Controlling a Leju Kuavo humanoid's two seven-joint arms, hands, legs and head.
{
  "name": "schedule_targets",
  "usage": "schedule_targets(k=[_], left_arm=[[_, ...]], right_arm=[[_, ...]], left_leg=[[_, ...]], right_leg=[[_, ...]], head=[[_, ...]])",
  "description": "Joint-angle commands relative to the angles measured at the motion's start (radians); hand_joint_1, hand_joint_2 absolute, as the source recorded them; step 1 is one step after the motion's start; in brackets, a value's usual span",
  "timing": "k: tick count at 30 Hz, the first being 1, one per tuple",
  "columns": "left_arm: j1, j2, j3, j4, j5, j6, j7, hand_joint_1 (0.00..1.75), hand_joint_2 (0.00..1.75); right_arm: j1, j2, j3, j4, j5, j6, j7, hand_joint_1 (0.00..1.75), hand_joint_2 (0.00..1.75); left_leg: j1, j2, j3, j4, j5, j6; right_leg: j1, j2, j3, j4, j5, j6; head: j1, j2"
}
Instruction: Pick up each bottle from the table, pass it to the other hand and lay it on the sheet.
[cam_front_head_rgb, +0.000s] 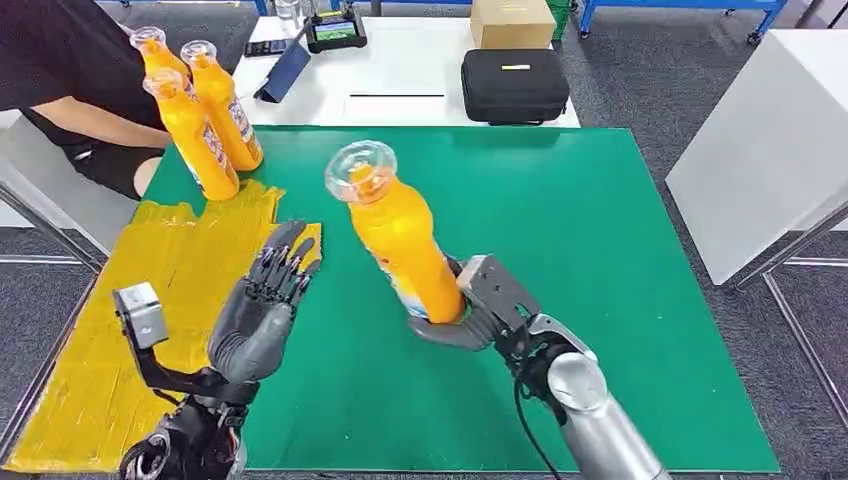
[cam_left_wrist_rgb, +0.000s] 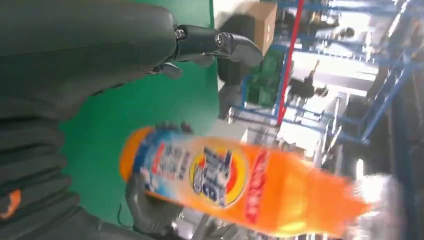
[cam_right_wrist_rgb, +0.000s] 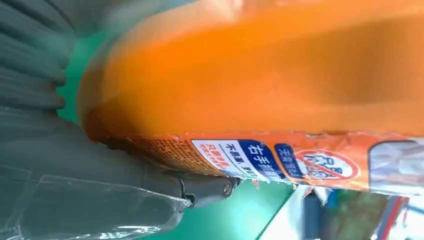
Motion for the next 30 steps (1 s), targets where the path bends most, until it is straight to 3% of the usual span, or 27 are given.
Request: schedule_targets(k=[1, 18, 28, 29, 30], left_arm=[[-0.115, 0.012, -0.064, 0.122, -0.010, -0.004, -0.005, 0.00, 1.75], [-0.137, 0.015, -0.097, 0.101, -0.015, 0.065, -0.007, 0.00, 1.75], [-0.114, 0.009, -0.062, 0.111, -0.005, 0.108, -0.028, 0.00, 1.75], [-0.111, 0.007, -0.058, 0.110, -0.002, 0.112, -0.034, 0.24, 1.75], [-0.105, 0.009, -0.054, 0.106, -0.001, 0.115, -0.040, 1.75, 1.75]], right_arm=[[-0.134, 0.104, 0.146, 0.086, 0.001, -0.020, 0.047, 1.75, 1.75], [-0.201, 0.129, 0.264, 0.140, -0.027, -0.050, 0.079, 1.75, 1.75], [-0.206, 0.122, 0.497, 0.299, 0.041, 0.048, 0.079, 1.75, 1.75], [-0.200, 0.126, 0.511, 0.307, 0.042, 0.049, 0.078, 1.75, 1.75], [-0.200, 0.125, 0.525, 0.314, 0.045, 0.050, 0.078, 1.75, 1.75]], left_leg=[[0.000, 0.003, 0.002, 0.000, -0.001, -0.004], [0.000, 0.001, 0.002, 0.000, -0.001, -0.004], [0.001, 0.001, 0.004, -0.002, 0.000, -0.004], [0.001, 0.001, 0.005, -0.002, -0.001, -0.005], [0.001, 0.001, 0.003, -0.002, -0.001, -0.004]], right_leg=[[0.000, 0.001, 0.001, 0.000, 0.000, 0.000], [-0.001, -0.001, 0.002, 0.001, -0.001, 0.000], [0.000, -0.001, 0.004, -0.002, -0.001, 0.000], [0.000, -0.001, 0.005, -0.002, -0.001, 0.000], [0.000, 0.000, 0.003, -0.002, -0.001, 0.000]], head=[[0.000, 0.000], [0.000, 0.000], [0.000, 0.000], [0.000, 0.000], [0.001, 0.000]])
